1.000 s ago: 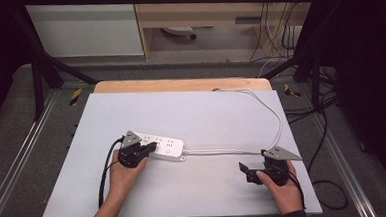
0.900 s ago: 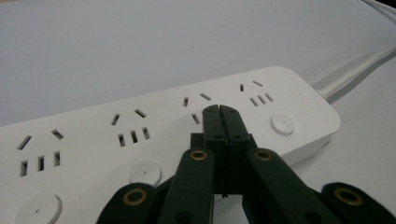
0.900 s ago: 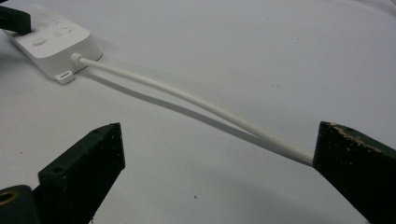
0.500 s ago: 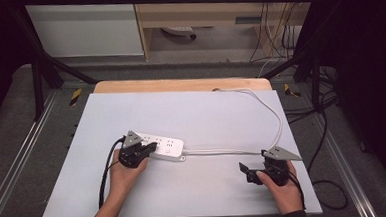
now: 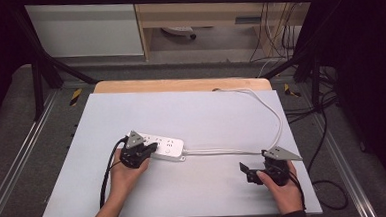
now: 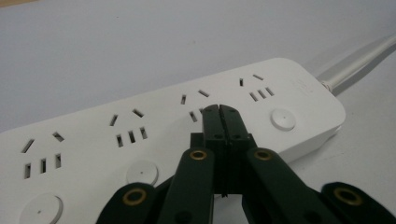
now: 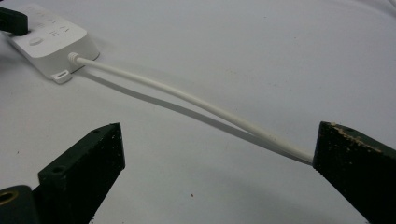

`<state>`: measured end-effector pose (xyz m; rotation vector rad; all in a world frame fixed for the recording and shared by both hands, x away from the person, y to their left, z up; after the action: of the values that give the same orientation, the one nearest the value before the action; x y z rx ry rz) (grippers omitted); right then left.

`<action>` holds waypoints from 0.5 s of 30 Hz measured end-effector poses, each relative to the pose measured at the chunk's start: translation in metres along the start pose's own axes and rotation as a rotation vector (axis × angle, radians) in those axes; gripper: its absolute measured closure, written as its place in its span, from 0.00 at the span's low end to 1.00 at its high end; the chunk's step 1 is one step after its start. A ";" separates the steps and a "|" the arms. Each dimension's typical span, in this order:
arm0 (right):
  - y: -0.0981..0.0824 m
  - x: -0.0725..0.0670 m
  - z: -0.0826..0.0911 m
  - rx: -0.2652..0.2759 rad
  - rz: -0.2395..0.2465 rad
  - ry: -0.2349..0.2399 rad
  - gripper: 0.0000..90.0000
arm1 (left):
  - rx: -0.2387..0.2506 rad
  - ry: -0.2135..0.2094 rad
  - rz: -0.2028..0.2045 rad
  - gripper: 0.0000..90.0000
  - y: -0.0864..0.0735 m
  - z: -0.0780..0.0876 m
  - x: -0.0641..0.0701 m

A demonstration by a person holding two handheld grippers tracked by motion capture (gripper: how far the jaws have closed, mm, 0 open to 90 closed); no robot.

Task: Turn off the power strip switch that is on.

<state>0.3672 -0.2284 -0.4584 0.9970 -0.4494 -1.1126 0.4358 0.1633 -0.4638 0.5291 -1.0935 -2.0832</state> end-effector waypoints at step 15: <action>0.000 0.000 0.001 0.004 -0.002 0.001 0.03 | -0.001 -0.013 0.024 1.00 0.000 0.000 -0.002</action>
<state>0.3669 -0.2289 -0.4580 1.0013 -0.4498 -1.1136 0.4376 0.1648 -0.4635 0.5000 -1.1014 -2.0688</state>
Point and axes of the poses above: each handheld gripper's, and its own axes: z roughly backward along the jaws, y roughly out of its top, x roughly to its right, the point moved 4 cm from there along -z, roughly forward along the jaws, and after that the axes turned 5 degrees about -z, right-handed, at the moved point
